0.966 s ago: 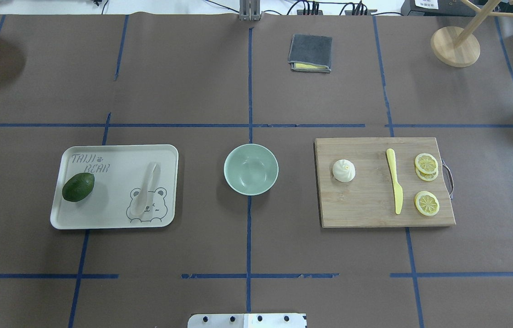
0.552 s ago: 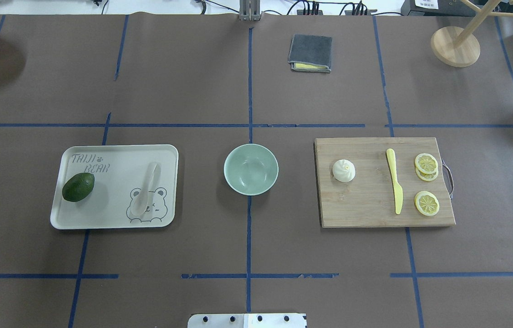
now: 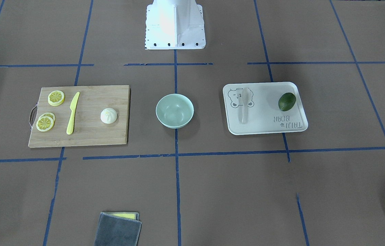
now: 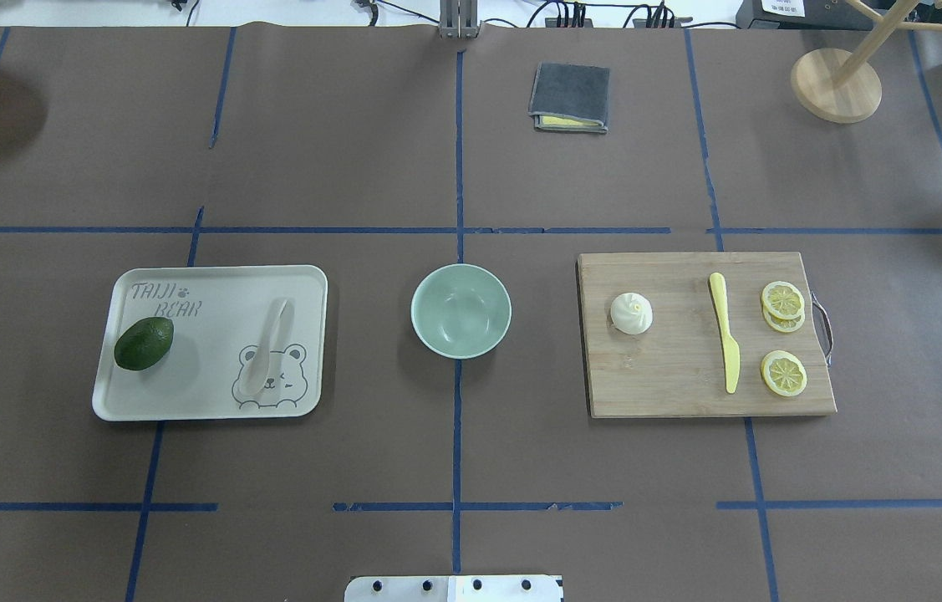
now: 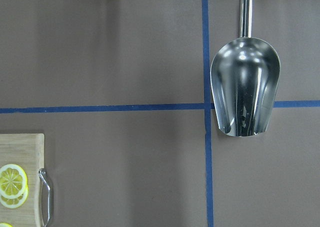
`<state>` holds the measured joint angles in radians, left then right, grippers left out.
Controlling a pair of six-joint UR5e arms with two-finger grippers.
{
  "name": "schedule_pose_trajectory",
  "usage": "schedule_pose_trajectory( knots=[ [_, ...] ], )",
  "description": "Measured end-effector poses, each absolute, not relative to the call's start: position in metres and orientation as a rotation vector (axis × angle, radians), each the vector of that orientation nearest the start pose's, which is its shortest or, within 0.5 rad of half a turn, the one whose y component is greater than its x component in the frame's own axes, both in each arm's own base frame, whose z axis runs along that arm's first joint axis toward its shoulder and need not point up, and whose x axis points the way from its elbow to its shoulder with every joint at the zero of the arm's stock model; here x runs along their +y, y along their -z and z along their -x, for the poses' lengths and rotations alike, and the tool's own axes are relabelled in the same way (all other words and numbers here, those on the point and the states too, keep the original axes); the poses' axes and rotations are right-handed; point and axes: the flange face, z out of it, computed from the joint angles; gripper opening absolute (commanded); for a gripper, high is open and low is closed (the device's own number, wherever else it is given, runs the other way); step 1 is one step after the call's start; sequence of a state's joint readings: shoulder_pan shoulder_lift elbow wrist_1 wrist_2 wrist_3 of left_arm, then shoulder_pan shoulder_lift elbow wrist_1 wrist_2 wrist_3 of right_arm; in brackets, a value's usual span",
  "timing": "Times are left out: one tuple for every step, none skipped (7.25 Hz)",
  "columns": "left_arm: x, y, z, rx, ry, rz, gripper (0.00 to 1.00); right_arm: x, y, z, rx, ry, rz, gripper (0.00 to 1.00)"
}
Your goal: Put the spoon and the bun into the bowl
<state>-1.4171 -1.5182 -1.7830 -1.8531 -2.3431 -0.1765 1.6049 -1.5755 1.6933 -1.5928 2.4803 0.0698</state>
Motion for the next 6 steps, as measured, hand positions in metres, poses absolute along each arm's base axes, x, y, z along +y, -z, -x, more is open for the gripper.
schedule_pose_trajectory(
  knots=[
    [-0.489,-0.513,-0.049,0.854,-0.146,-0.289,1.00,-0.501,-0.581,-0.067,-0.908,-0.034,-0.088,1.00],
    [-0.487,-0.480,-0.089,0.898,-0.147,-0.285,1.00,-0.512,-0.570,-0.065,-0.904,-0.021,-0.104,1.00],
    [-0.486,-0.451,-0.127,0.937,-0.144,-0.277,1.00,-0.518,-0.566,-0.063,-0.905,-0.016,-0.109,1.00],
    [-0.487,-0.426,-0.165,0.949,-0.130,-0.271,1.00,-0.520,-0.565,-0.057,-0.907,-0.006,-0.107,1.00],
    [-0.485,-0.406,-0.201,0.947,-0.102,-0.267,1.00,-0.523,-0.559,-0.046,-0.909,0.006,-0.103,1.00],
    [-0.480,-0.390,-0.236,0.949,-0.072,-0.257,1.00,-0.525,-0.545,-0.031,-0.913,0.000,-0.093,1.00]
  ],
)
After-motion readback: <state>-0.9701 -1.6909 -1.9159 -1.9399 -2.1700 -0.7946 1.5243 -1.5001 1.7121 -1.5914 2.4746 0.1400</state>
